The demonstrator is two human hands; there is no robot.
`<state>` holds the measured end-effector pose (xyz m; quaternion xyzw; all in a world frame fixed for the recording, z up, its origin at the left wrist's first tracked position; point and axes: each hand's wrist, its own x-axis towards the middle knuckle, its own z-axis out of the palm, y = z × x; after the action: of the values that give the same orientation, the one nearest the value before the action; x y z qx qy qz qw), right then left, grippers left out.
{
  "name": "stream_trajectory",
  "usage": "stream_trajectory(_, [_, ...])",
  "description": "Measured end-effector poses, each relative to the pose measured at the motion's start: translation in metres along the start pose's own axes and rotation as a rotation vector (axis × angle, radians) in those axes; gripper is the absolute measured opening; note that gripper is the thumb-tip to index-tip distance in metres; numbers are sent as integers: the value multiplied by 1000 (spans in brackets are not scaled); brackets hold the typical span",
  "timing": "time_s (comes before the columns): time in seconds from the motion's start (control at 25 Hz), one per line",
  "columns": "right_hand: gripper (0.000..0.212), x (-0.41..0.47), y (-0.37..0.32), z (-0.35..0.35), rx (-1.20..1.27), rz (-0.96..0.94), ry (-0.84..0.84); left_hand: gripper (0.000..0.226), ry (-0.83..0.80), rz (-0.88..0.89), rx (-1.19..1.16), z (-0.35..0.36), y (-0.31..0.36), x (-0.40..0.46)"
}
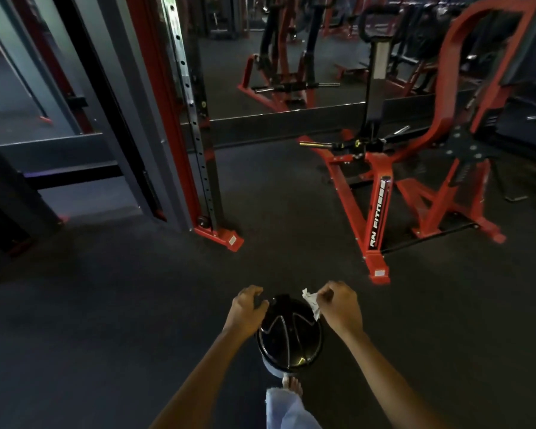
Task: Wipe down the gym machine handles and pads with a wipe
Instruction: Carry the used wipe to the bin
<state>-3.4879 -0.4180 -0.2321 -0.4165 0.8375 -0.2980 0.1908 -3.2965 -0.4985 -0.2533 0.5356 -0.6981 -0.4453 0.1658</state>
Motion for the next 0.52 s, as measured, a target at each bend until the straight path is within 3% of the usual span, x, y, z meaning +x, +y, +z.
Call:
stream_trajectory(0.24, [14, 87, 6, 8, -32, -58, -117, 37, 78, -118, -23, 15, 15, 66])
stream_trajectory(0.52, [19, 122, 19, 16, -63, -67, -188, 38, 49, -190, -31, 33, 11, 90])
